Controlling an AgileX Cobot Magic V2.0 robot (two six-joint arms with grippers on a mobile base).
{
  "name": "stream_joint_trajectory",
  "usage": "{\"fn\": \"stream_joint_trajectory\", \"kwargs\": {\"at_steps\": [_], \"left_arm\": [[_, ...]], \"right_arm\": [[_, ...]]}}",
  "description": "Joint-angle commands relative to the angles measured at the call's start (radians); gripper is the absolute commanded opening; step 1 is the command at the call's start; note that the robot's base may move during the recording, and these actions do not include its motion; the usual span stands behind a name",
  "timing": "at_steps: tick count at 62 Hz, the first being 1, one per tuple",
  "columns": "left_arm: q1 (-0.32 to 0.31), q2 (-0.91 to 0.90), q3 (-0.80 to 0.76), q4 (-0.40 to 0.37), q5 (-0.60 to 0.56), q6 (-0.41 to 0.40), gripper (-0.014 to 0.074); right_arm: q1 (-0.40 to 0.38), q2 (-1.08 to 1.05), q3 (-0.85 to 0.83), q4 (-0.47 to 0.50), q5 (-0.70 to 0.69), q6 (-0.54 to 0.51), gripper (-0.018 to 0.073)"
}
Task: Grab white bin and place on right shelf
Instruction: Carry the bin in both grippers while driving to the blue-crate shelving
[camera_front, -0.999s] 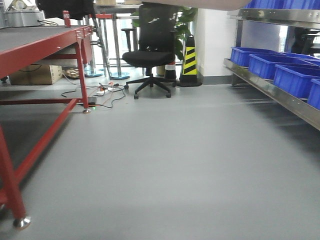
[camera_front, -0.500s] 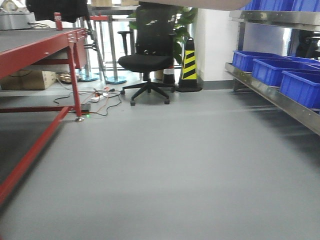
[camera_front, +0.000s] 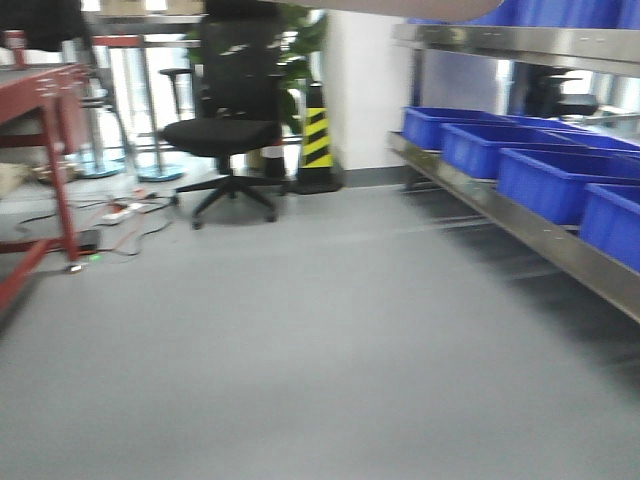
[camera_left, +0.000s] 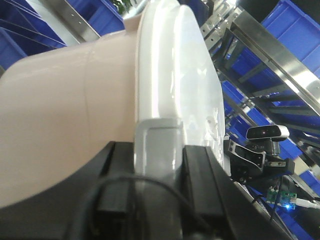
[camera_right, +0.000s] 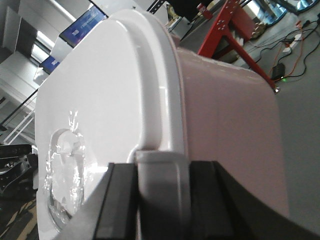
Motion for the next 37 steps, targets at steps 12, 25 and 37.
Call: {"fn": "stream_joint_trajectory", "kwargs": {"at_steps": [12,25,37], "left_arm": [[-0.053,-0.043,-0.038,-0.094,0.279,0.009,-0.0126],[-0.053,-0.043,-0.038,-0.094,0.279,0.009,-0.0126],[-0.053,-0.043,-0.038,-0.094,0.279,0.009,-0.0126]], "right_arm": [[0.037,-0.046,-0.034,0.107,0.215,-0.005,0.0069],[0.037,-0.046,-0.034,0.107,0.215,-0.005,0.0069],[0.037,-0.046,-0.034,0.107,0.215,-0.005,0.0069]]}}
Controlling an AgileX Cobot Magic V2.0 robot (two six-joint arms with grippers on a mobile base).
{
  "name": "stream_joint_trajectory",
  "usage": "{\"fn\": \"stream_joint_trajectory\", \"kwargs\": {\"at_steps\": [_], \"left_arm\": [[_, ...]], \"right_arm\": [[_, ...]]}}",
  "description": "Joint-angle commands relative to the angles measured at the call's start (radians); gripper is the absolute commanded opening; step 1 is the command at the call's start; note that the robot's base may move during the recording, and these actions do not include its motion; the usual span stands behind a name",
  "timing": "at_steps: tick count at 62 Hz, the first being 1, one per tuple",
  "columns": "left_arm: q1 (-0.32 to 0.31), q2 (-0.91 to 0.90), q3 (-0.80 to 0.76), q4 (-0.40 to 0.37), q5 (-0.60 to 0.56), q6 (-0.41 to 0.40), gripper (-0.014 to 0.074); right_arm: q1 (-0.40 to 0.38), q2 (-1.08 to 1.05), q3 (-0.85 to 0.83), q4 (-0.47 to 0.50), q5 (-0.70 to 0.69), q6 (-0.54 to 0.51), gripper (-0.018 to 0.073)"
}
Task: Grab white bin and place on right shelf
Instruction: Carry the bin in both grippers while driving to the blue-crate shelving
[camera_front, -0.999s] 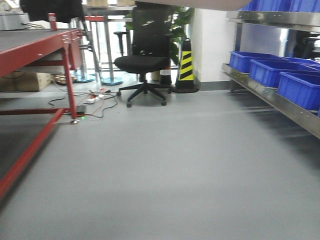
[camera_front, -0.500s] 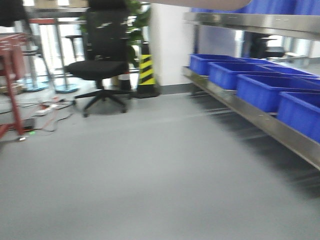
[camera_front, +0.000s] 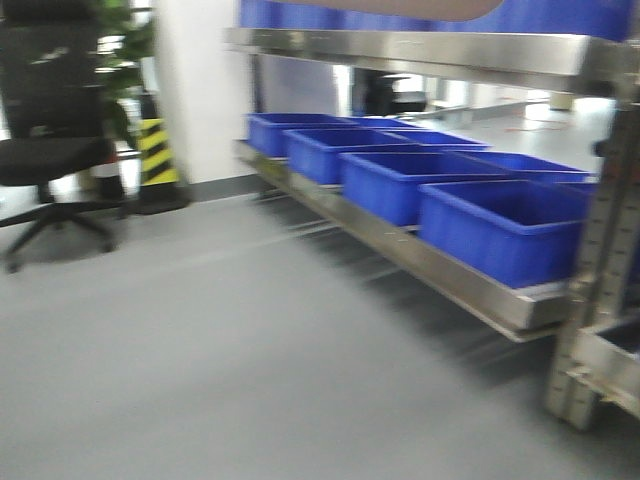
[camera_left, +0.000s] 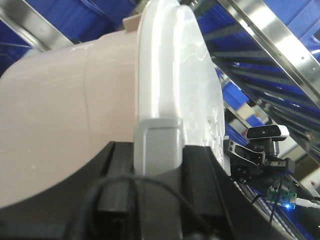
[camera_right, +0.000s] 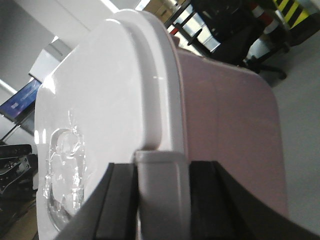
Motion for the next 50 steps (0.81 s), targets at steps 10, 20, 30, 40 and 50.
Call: {"fn": "stream_joint_trajectory", "kwargs": {"at_steps": [10,20,30,40,50], "left_arm": [[-0.053,-0.043,-0.038,-0.095,0.277,0.009,-0.0126],[-0.053,-0.043,-0.038,-0.095,0.277,0.009,-0.0126],[-0.053,-0.043,-0.038,-0.095,0.277,0.009,-0.0126],[-0.053,-0.043,-0.038,-0.095,0.277,0.009,-0.0126],[-0.053,-0.043,-0.038,-0.095,0.277,0.009,-0.0126]], "right_arm": [[0.037,-0.046,-0.034,0.108,0.215,-0.005,0.0069],[0.037,-0.046,-0.034,0.108,0.215,-0.005,0.0069],[0.037,-0.046,-0.034,0.108,0.215,-0.005,0.0069],[0.037,-0.046,-0.034,0.108,0.216,-0.005,0.0069],[0.037,-0.046,-0.034,0.107,0.216,-0.005,0.0069]]}}
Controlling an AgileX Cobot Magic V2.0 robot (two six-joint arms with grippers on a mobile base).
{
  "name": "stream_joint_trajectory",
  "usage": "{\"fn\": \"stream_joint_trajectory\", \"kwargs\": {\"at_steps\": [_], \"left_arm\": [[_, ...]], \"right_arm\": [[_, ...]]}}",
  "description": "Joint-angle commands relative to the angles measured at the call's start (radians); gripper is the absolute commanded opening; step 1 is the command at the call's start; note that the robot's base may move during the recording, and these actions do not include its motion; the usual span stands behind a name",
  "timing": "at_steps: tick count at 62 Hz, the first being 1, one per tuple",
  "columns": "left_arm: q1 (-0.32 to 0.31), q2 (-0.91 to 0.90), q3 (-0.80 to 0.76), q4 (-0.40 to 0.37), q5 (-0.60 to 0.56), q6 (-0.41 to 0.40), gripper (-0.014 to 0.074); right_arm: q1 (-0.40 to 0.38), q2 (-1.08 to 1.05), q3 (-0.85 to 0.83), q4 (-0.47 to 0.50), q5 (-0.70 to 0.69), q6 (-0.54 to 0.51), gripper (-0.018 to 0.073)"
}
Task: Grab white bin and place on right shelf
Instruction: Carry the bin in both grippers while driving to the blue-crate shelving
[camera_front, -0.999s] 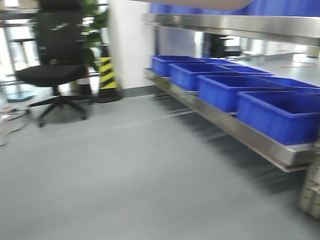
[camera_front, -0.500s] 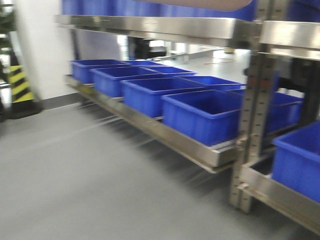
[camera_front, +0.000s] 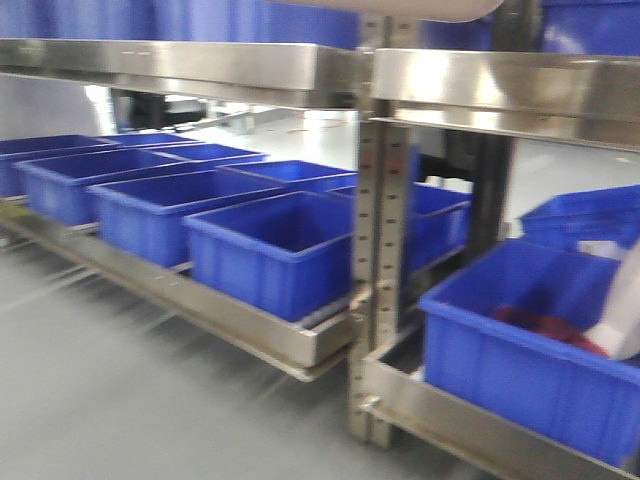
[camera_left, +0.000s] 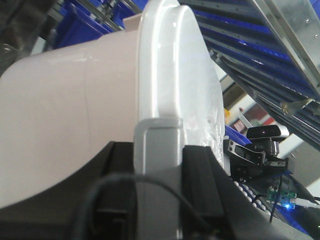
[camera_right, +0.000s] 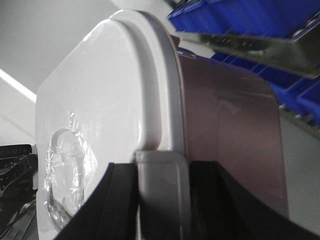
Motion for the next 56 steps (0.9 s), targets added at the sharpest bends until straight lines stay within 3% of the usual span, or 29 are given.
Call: {"fn": "stream_joint_trajectory", "kwargs": {"at_steps": [1,56], "left_arm": [[-0.053,-0.043,-0.038,-0.097,0.277,0.009,-0.0126],[-0.053,-0.043,-0.038,-0.097,0.268,0.009,-0.0126]], "right_arm": [[0.037,-0.046,-0.034,0.107,0.216,-0.005,0.0069],[0.037,-0.046,-0.034,0.107,0.216,-0.005,0.0069]]}}
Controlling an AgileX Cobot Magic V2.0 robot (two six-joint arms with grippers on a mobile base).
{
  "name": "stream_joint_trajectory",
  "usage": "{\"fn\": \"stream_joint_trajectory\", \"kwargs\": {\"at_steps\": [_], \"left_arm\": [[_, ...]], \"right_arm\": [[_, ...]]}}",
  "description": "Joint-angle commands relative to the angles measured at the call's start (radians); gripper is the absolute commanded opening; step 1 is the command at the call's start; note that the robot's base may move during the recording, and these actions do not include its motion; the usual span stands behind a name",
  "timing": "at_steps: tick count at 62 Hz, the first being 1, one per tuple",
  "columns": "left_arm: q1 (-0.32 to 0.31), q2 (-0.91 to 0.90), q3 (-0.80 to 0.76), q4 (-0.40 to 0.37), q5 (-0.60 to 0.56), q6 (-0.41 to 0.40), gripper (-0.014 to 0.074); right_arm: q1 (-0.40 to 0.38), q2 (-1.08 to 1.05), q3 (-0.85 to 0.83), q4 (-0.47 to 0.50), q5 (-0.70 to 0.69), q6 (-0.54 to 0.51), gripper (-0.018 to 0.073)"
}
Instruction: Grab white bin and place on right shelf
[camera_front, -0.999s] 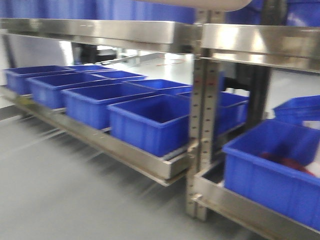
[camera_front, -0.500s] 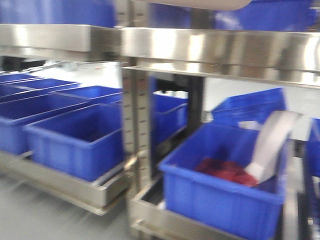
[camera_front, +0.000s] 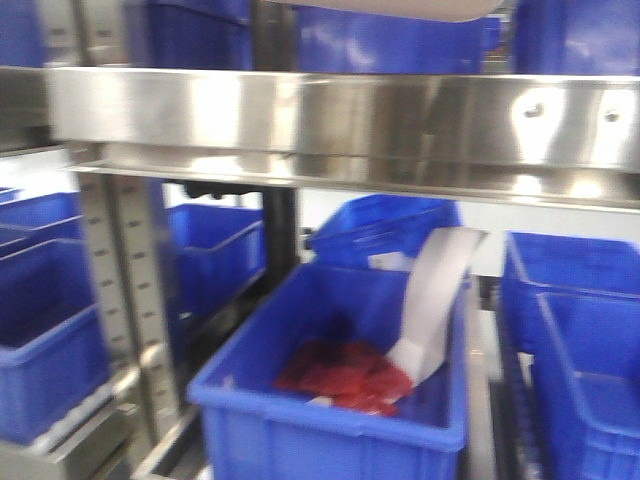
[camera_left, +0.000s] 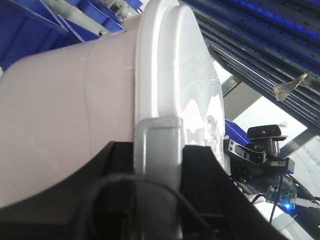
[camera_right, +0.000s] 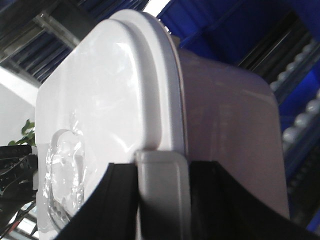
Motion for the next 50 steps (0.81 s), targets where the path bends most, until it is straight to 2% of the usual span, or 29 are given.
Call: {"fn": "stream_joint_trajectory", "kwargs": {"at_steps": [1,50], "left_arm": [[-0.053,-0.043,-0.038,-0.097,0.268,0.009,-0.0126],[-0.053,-0.040,-0.038,-0.097,0.264,0.009,-0.0126]], "right_arm": [[0.037,-0.046,-0.034,0.107,0.216,-0.005,0.0069],[0.037,-0.046,-0.034,0.107,0.215,-0.005,0.0069]]}}
